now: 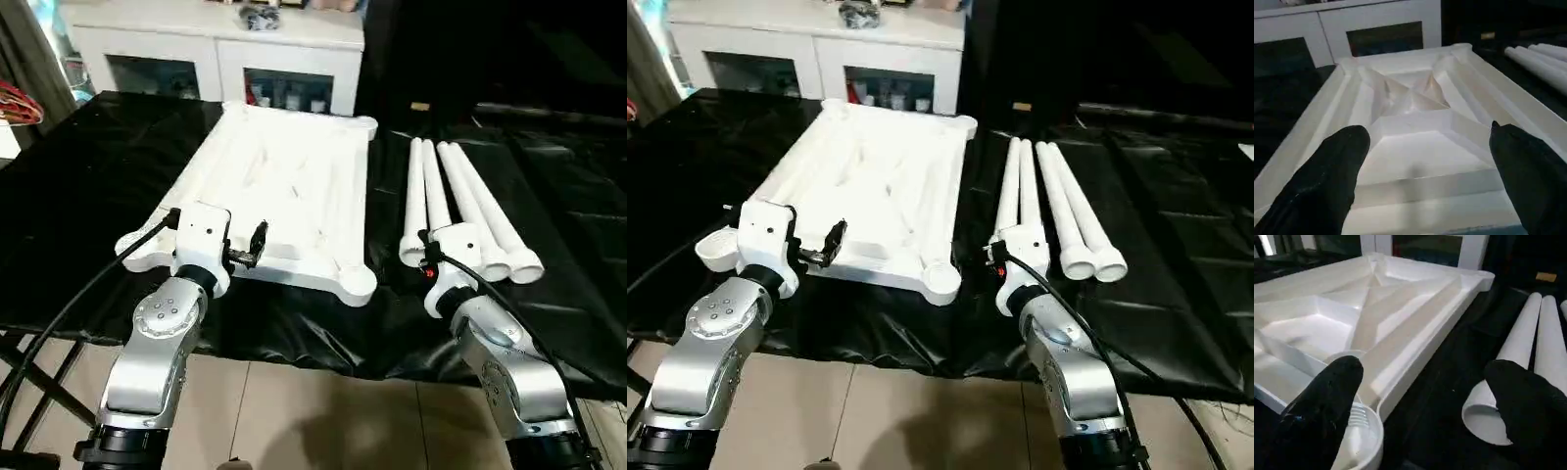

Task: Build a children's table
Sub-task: Move to table

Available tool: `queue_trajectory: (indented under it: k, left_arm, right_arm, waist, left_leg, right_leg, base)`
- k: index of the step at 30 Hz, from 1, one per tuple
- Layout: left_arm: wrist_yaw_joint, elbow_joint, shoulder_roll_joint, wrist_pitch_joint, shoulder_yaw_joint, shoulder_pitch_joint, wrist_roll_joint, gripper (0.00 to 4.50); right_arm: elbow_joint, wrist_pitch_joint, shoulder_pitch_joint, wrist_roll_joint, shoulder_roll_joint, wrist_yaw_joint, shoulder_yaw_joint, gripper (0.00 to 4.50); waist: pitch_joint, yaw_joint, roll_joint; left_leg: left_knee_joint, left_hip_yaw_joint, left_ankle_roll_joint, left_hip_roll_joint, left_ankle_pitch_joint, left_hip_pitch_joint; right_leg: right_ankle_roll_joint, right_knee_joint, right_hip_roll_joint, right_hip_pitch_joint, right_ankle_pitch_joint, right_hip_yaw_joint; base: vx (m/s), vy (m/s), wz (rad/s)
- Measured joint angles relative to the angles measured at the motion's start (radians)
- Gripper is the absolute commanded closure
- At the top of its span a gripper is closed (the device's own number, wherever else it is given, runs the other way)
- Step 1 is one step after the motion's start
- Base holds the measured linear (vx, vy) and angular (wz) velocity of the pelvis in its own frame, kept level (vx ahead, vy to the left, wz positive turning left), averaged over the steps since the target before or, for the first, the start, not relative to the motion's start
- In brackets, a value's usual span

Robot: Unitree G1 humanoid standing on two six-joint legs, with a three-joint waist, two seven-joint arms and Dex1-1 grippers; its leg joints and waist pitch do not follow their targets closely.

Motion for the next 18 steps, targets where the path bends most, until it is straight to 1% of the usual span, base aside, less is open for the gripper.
queue_trajectory:
  k: [3, 4, 6, 8, 9, 10, 12, 13, 14, 15, 18]
  left_arm:
    - [-0.001, 0.000, 0.001, 0.002, 0.000, 0.000, -0.002, 0.02]
    - [-0.001, 0.000, 0.000, 0.004, 0.000, 0.000, -0.002, 0.02]
    - [-0.001, 0.000, 0.000, 0.005, 0.000, 0.000, -0.003, 0.02]
    - [-0.001, 0.000, -0.001, 0.005, 0.000, 0.000, -0.003, 0.02]
    - [-0.001, 0.000, -0.001, 0.006, 0.000, 0.000, -0.003, 0.02]
    - [-0.001, 0.001, -0.002, 0.006, 0.000, 0.000, -0.003, 0.02]
    - [-0.001, 0.001, -0.003, 0.006, 0.001, -0.001, -0.003, 0.02]
    - [-0.001, 0.000, -0.004, 0.006, 0.001, -0.001, -0.004, 0.02]
    - [-0.001, 0.000, -0.005, 0.006, 0.001, -0.001, -0.006, 0.02]
    - [-0.001, 0.000, -0.005, 0.006, 0.001, -0.001, -0.009, 0.02]
    - [-0.001, 0.000, -0.007, 0.007, 0.001, -0.001, -0.014, 0.02]
  right_arm:
    - [0.000, 0.000, 0.000, -0.007, 0.000, 0.000, 0.000, 0.00]
    - [0.000, 0.000, 0.000, -0.008, 0.000, -0.001, 0.000, 0.00]
    - [0.000, 0.000, 0.000, -0.009, 0.000, -0.001, 0.000, 0.00]
    - [0.000, 0.000, 0.000, -0.010, 0.000, -0.001, 0.000, 0.00]
    - [0.000, 0.000, 0.000, -0.011, 0.000, -0.001, 0.000, 0.00]
    - [0.000, 0.000, 0.000, -0.012, 0.000, 0.000, 0.000, 0.00]
    - [0.000, 0.000, 0.000, -0.012, 0.000, 0.000, 0.000, 0.00]
    - [0.000, 0.000, -0.001, -0.014, 0.000, 0.000, 0.000, 0.00]
    - [0.000, 0.000, -0.001, -0.015, 0.000, 0.000, 0.000, 0.00]
    - [0.000, 0.000, -0.001, -0.015, 0.000, 0.001, 0.000, 0.00]
    - [0.000, 0.000, -0.001, -0.015, 0.000, 0.002, 0.000, 0.00]
  waist:
    - [0.000, -0.004, 0.000]
    - [0.000, -0.003, 0.000]
    - [0.000, -0.004, 0.000]
    - [0.000, -0.005, 0.000]
    - [0.000, -0.005, 0.000]
    - [0.003, -0.006, 0.003]
    - [0.002, -0.007, 0.002]
    - [0.002, -0.006, 0.002]
    - [0.002, -0.006, 0.002]
    - [0.001, -0.006, 0.001]
    - [0.000, -0.004, 0.000]
  left_leg:
    - [0.001, 0.001, 0.001, 0.000, 0.001, -0.008]
    - [0.001, 0.000, 0.004, 0.000, 0.003, -0.012]
    - [0.001, 0.001, 0.004, 0.000, 0.003, -0.013]
    - [-0.002, 0.001, 0.005, 0.000, 0.002, -0.010]
    - [-0.005, 0.003, 0.006, 0.000, 0.002, -0.006]
    - [-0.012, 0.006, 0.007, 0.000, 0.001, 0.006]
    - [-0.026, 0.010, 0.007, -0.001, 0.000, 0.026]
    - [-0.032, 0.012, 0.007, -0.001, 0.000, 0.034]
    - [-0.035, 0.013, 0.008, -0.001, 0.000, 0.039]
    - [-0.037, 0.013, 0.008, -0.001, 0.000, 0.039]
    - [-0.040, 0.015, 0.015, -0.003, -0.005, 0.036]
  right_leg:
    - [0.000, -0.001, 0.000, -0.007, 0.000, 0.001]
    - [0.000, 0.000, 0.000, -0.011, 0.000, 0.000]
    - [0.001, -0.002, 0.000, -0.011, -0.001, 0.000]
    - [0.001, -0.005, 0.000, -0.008, -0.002, 0.000]
    - [0.001, -0.009, 0.000, -0.004, -0.002, -0.001]
    - [0.001, -0.019, 0.001, 0.010, -0.002, -0.002]
    - [0.003, -0.033, 0.001, 0.030, -0.003, -0.002]
    - [0.005, -0.040, 0.001, 0.038, -0.004, -0.002]
    - [0.005, -0.044, 0.001, 0.043, -0.004, -0.002]
    - [0.003, -0.047, 0.001, 0.046, -0.003, -0.002]
    - [0.002, -0.055, 0.001, 0.046, -0.006, -0.002]
  base:
    - [0.000, 0.000, 0.00]
    - [0.000, 0.000, 0.00]
    - [0.000, 0.000, 0.00]
    - [0.000, 0.000, 0.00]
    - [0.000, 0.000, 0.00]
    - [0.000, 0.000, 0.00]
    - [0.000, 0.000, 0.00]
    - [0.054, 0.004, 0.00]
    - [0.086, 0.007, -0.01]
    - [0.060, 0.005, -0.01]
    - [0.049, 0.006, 0.01]
